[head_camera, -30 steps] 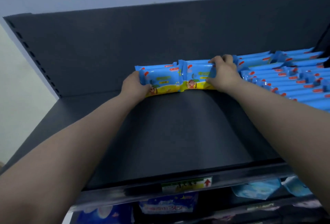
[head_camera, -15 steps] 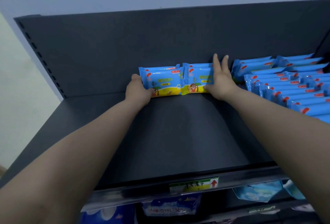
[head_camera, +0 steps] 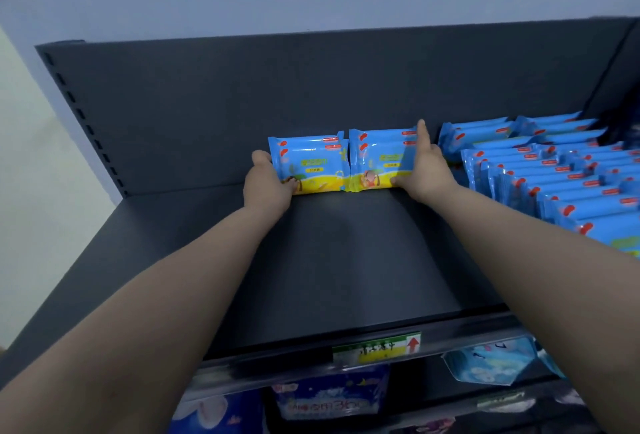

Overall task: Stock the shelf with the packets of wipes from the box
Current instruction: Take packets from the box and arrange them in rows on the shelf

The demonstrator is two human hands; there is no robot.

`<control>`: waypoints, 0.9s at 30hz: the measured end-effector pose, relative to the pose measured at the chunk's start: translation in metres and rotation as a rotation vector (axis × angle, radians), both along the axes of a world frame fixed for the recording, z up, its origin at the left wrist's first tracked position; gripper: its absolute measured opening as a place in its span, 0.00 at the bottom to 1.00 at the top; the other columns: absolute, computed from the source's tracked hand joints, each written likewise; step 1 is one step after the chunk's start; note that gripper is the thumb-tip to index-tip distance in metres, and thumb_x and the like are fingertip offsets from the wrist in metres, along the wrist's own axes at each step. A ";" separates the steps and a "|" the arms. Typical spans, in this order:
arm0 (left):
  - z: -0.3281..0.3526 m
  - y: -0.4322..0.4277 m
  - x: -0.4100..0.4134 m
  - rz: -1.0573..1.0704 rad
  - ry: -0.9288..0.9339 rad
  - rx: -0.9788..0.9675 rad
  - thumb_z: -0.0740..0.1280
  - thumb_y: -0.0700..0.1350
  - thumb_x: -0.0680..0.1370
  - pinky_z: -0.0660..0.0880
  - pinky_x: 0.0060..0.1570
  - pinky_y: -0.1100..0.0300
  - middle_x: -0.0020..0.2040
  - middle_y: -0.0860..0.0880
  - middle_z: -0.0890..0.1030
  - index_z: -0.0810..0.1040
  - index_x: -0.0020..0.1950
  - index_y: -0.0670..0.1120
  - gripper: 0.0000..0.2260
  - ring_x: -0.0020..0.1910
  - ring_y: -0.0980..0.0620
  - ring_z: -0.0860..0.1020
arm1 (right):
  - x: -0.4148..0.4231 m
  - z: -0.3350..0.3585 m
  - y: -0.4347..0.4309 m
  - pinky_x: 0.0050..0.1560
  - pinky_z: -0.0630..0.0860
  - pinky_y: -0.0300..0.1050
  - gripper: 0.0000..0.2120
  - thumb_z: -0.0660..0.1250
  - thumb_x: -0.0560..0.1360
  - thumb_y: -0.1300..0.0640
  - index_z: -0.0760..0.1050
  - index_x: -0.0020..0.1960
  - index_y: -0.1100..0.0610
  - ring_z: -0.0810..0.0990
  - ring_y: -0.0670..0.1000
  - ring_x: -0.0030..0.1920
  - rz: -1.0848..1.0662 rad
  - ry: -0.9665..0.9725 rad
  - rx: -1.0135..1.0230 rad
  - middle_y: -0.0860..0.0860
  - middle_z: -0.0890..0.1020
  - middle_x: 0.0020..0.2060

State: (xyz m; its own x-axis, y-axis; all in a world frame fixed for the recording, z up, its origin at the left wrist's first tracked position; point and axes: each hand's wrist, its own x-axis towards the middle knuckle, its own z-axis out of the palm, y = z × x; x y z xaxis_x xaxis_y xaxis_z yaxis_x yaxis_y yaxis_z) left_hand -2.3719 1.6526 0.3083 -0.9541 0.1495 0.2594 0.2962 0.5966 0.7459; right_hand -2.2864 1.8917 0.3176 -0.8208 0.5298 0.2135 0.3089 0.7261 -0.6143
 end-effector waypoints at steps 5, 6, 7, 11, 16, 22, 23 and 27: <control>-0.004 0.003 -0.009 0.026 0.036 0.018 0.71 0.40 0.73 0.70 0.42 0.55 0.52 0.46 0.76 0.63 0.54 0.43 0.18 0.47 0.49 0.74 | -0.008 -0.003 -0.005 0.52 0.72 0.48 0.46 0.68 0.72 0.61 0.39 0.77 0.49 0.73 0.59 0.56 -0.021 0.015 0.060 0.59 0.62 0.65; -0.005 0.004 -0.010 0.029 0.041 0.017 0.71 0.40 0.73 0.69 0.41 0.56 0.52 0.46 0.76 0.61 0.52 0.44 0.19 0.46 0.49 0.74 | -0.010 -0.004 -0.007 0.51 0.72 0.48 0.45 0.67 0.73 0.62 0.39 0.77 0.50 0.74 0.59 0.55 -0.026 0.017 0.066 0.59 0.62 0.65; -0.005 0.004 -0.010 0.032 0.045 0.017 0.71 0.40 0.73 0.68 0.40 0.56 0.52 0.45 0.76 0.61 0.52 0.44 0.19 0.46 0.49 0.74 | -0.011 -0.004 -0.007 0.51 0.72 0.48 0.44 0.67 0.73 0.62 0.40 0.77 0.50 0.74 0.60 0.54 -0.029 0.020 0.064 0.59 0.61 0.66; -0.007 0.005 -0.008 0.035 0.053 0.007 0.70 0.40 0.73 0.66 0.40 0.57 0.52 0.45 0.73 0.59 0.52 0.44 0.19 0.47 0.48 0.73 | -0.010 -0.007 -0.012 0.54 0.70 0.48 0.44 0.68 0.73 0.61 0.42 0.77 0.51 0.73 0.62 0.58 -0.026 0.031 0.042 0.59 0.60 0.68; -0.006 0.006 0.000 0.031 -0.007 0.025 0.73 0.41 0.69 0.70 0.47 0.56 0.58 0.46 0.64 0.57 0.69 0.46 0.34 0.50 0.46 0.71 | 0.001 -0.005 -0.017 0.66 0.64 0.51 0.52 0.73 0.70 0.58 0.36 0.76 0.49 0.61 0.62 0.72 -0.029 0.005 0.013 0.59 0.47 0.76; 0.009 0.016 0.027 0.047 0.061 -0.147 0.75 0.46 0.68 0.68 0.62 0.49 0.67 0.43 0.61 0.53 0.75 0.49 0.42 0.64 0.42 0.67 | 0.025 0.006 -0.025 0.69 0.61 0.51 0.50 0.72 0.71 0.55 0.38 0.77 0.49 0.56 0.58 0.74 0.023 0.000 0.005 0.57 0.48 0.76; 0.012 0.019 0.034 0.031 0.087 -0.169 0.74 0.48 0.68 0.67 0.64 0.48 0.69 0.43 0.61 0.53 0.75 0.49 0.42 0.65 0.41 0.66 | 0.032 0.009 -0.027 0.69 0.60 0.49 0.48 0.72 0.72 0.54 0.39 0.77 0.50 0.55 0.56 0.75 0.042 0.012 0.001 0.56 0.50 0.76; 0.025 0.043 0.079 -0.139 0.252 -0.124 0.67 0.52 0.71 0.60 0.68 0.50 0.72 0.42 0.62 0.58 0.75 0.45 0.35 0.70 0.41 0.62 | 0.073 0.027 -0.027 0.68 0.58 0.42 0.40 0.68 0.74 0.54 0.47 0.77 0.53 0.59 0.51 0.73 0.108 0.143 -0.004 0.52 0.58 0.75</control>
